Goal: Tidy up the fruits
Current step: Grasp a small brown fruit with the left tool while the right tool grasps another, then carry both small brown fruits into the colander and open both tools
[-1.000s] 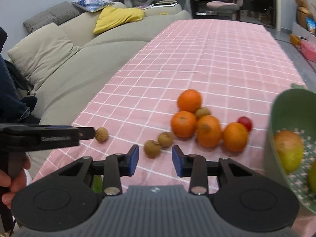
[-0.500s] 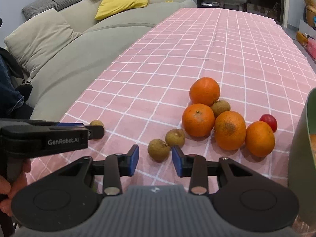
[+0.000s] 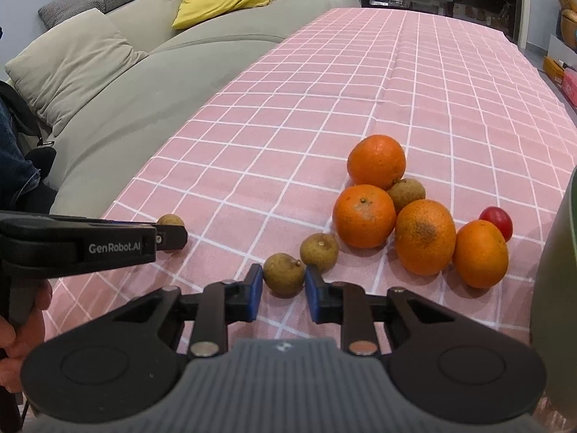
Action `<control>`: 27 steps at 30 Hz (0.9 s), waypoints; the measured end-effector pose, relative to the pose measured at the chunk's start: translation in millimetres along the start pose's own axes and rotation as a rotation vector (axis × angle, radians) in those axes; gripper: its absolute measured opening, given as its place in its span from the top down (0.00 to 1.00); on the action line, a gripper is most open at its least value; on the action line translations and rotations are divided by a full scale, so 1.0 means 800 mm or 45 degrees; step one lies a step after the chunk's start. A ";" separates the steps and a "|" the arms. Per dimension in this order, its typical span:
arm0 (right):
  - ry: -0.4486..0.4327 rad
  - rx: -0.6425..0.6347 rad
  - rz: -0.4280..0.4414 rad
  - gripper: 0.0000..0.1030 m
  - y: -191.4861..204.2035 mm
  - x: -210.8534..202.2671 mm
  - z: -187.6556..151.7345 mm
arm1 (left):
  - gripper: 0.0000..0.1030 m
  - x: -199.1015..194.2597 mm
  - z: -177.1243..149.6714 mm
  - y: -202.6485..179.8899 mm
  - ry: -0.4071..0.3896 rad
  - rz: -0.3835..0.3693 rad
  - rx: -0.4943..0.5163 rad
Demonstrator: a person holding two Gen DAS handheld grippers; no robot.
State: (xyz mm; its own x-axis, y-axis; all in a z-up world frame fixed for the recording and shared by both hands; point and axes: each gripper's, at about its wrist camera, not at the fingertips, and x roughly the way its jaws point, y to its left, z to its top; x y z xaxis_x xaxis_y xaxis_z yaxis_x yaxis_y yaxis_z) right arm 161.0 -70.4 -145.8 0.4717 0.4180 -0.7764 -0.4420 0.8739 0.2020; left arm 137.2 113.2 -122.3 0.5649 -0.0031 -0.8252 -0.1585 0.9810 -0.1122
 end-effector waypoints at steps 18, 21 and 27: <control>-0.217 -0.144 -0.069 0.80 -0.033 -0.157 -0.016 | 0.73 -0.094 0.015 -0.094 -0.069 -0.305 0.093; -0.222 -0.132 -0.111 0.80 -0.055 -0.183 -0.025 | 0.73 -0.102 0.021 -0.129 -0.043 -0.378 0.161; -0.192 -0.040 -0.196 0.80 -0.114 -0.228 -0.036 | 0.73 -0.104 0.029 -0.200 0.017 -0.502 0.290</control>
State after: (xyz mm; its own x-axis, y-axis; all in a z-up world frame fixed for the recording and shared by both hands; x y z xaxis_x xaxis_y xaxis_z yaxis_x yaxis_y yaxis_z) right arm 93.6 -233.7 -39.8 0.6430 0.3145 -0.6983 -0.3787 0.9231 0.0671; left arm 134.7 -39.4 -23.0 0.5357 -0.3857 -0.7512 0.2493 0.9222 -0.2957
